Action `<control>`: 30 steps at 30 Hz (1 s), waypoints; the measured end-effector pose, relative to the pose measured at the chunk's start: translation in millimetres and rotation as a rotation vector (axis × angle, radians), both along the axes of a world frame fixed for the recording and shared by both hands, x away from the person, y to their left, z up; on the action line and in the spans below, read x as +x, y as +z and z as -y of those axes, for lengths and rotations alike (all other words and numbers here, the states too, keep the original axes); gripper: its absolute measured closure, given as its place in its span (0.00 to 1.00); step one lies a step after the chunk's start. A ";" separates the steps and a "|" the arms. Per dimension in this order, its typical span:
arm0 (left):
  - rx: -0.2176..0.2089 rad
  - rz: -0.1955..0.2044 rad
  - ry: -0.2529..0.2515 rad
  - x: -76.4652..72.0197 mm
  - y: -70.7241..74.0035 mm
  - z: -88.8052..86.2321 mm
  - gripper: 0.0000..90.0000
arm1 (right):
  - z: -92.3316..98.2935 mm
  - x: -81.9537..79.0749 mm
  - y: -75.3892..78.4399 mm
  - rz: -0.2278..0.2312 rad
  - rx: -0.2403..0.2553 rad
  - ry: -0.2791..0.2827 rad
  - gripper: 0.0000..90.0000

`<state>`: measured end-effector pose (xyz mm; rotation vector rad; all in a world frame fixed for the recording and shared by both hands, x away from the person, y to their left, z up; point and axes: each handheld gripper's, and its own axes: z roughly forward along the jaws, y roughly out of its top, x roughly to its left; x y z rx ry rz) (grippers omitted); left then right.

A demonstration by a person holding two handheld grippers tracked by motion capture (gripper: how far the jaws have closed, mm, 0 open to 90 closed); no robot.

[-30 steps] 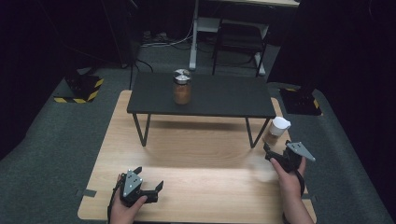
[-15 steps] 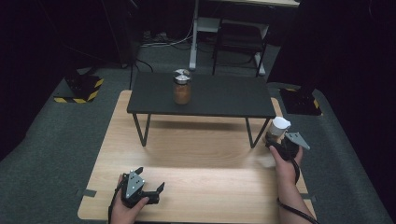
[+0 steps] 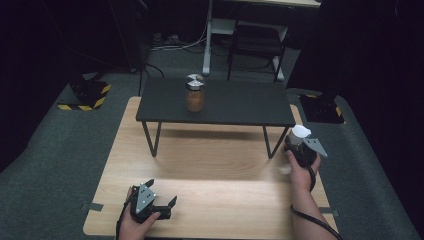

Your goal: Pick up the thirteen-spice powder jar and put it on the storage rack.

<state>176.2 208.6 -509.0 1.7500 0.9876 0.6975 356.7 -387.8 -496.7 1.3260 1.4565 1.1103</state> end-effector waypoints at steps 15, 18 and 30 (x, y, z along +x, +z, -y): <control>0.007 0.003 -0.005 0.0 0.2 0.2 0.01 | 4.7 -3.2 9.3 -0.019 -0.005 0.026 0.34; 0.010 0.007 -0.010 -0.3 0.0 0.1 0.01 | 6.2 -8.6 10.5 -0.009 0.003 0.033 0.34; 0.000 0.006 -0.012 0.0 -0.7 -1.4 0.01 | 6.4 -46.5 16.3 0.024 0.012 0.079 0.34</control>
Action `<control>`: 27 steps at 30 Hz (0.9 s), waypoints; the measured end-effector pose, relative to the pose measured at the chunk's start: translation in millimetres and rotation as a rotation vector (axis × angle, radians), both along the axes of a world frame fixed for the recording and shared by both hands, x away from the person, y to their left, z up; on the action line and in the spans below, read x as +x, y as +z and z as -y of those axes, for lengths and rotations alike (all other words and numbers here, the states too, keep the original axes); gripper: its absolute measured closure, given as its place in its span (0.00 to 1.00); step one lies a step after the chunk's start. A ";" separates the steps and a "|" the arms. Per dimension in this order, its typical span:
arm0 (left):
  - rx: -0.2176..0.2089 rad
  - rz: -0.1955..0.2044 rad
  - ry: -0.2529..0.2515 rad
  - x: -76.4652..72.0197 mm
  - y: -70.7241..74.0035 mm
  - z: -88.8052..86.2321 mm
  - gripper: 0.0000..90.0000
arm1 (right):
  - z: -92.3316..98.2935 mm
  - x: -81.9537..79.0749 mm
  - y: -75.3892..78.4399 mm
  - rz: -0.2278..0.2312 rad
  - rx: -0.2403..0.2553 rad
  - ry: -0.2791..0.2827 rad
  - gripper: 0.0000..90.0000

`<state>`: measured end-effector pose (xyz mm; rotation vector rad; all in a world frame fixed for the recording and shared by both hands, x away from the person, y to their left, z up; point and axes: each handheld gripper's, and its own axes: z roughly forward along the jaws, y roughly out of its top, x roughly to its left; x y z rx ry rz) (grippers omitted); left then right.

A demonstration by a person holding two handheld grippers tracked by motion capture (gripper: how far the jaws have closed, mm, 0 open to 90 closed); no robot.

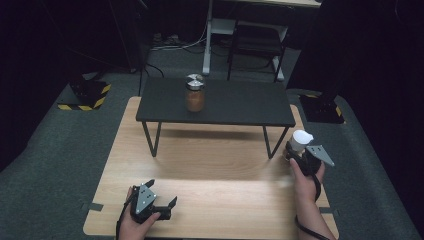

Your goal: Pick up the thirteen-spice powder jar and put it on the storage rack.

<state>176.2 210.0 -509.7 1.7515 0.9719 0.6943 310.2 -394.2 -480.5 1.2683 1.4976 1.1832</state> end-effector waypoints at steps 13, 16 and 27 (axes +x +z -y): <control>-0.008 -0.019 -0.011 3.5 1.6 -2.4 0.01 | -3.9 -42.4 7.2 0.036 -0.006 0.064 0.34; -0.015 -0.025 -0.014 4.5 1.8 -3.5 0.01 | -4.9 -54.5 9.9 0.042 0.006 0.080 0.34; -0.015 -0.032 -0.024 6.2 2.4 -4.8 0.01 | -13.7 -81.0 16.2 0.053 0.018 0.132 0.34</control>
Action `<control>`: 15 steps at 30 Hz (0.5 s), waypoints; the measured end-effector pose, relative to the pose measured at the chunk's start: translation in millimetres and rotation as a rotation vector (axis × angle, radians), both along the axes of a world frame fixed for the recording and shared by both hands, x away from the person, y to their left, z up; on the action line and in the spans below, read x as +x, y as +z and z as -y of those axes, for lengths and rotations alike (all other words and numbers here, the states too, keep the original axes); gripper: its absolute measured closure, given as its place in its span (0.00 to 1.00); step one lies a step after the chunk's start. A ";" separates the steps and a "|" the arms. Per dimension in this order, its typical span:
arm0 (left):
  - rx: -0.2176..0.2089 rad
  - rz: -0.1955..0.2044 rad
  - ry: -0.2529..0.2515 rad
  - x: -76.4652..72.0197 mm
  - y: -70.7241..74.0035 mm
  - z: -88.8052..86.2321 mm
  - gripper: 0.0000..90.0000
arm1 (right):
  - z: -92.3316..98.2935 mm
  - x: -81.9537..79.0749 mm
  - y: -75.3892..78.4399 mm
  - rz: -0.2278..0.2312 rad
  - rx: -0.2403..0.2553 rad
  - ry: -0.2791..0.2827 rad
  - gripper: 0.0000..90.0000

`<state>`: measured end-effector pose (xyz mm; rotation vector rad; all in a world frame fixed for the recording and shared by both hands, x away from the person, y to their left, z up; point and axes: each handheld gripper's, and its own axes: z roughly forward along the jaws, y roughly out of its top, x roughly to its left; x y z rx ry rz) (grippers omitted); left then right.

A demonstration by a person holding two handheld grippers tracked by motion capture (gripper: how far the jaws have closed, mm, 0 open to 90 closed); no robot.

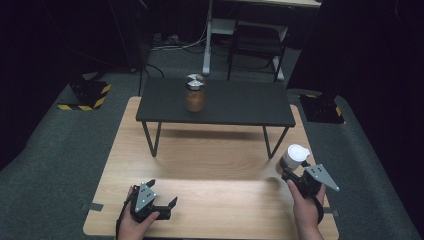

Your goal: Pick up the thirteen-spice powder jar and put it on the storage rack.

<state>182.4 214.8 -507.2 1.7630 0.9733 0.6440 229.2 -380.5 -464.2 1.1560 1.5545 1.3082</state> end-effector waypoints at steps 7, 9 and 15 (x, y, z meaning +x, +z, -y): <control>0.000 -0.002 -0.008 1.0 0.2 -1.0 0.01 | -9.7 -14.8 10.9 0.025 0.013 0.045 0.34; 0.000 -0.003 -0.010 1.3 0.4 -1.2 0.01 | -13.2 -17.5 14.2 0.030 0.010 0.054 0.34; -0.012 -0.005 -0.012 1.7 -0.4 -3.3 0.01 | -25.0 -22.5 25.3 0.037 0.016 0.081 0.34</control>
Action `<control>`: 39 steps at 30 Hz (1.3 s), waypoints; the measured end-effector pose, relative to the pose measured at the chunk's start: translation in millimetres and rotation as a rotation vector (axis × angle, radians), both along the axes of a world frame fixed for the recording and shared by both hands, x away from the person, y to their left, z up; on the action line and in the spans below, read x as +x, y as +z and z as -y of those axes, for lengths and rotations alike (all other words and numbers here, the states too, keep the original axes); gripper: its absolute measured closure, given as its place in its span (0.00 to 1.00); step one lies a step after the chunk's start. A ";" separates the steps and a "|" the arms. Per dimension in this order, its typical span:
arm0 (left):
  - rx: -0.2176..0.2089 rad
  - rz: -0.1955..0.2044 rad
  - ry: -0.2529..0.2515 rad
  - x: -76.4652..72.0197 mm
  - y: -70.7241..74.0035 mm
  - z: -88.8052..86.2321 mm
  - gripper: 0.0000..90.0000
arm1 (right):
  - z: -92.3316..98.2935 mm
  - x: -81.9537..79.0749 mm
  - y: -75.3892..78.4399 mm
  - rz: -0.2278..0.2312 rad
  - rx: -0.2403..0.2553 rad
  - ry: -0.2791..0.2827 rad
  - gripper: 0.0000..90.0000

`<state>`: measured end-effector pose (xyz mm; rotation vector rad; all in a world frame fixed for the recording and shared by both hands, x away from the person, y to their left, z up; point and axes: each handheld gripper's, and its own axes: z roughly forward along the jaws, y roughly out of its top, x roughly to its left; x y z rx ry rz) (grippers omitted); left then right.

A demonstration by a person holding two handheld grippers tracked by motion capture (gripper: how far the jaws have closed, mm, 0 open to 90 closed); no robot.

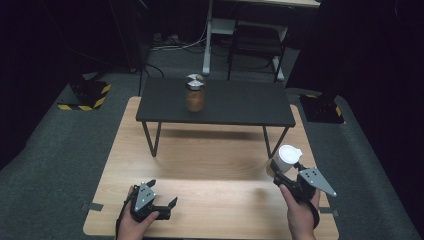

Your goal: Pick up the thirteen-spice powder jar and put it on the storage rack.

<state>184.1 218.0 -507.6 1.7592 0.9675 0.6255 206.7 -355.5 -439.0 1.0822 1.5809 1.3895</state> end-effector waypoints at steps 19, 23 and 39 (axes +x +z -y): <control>-0.017 -0.003 -0.006 0.8 -1.1 -2.9 0.01 | -28.0 12.5 41.0 0.037 0.016 0.042 0.34; -0.014 -0.001 -0.009 0.9 -1.0 -3.0 0.01 | -34.8 17.9 53.0 0.057 0.010 0.053 0.34; -0.012 0.006 -0.016 0.3 -1.7 -3.8 0.01 | -55.3 52.8 94.6 0.080 0.023 0.066 0.34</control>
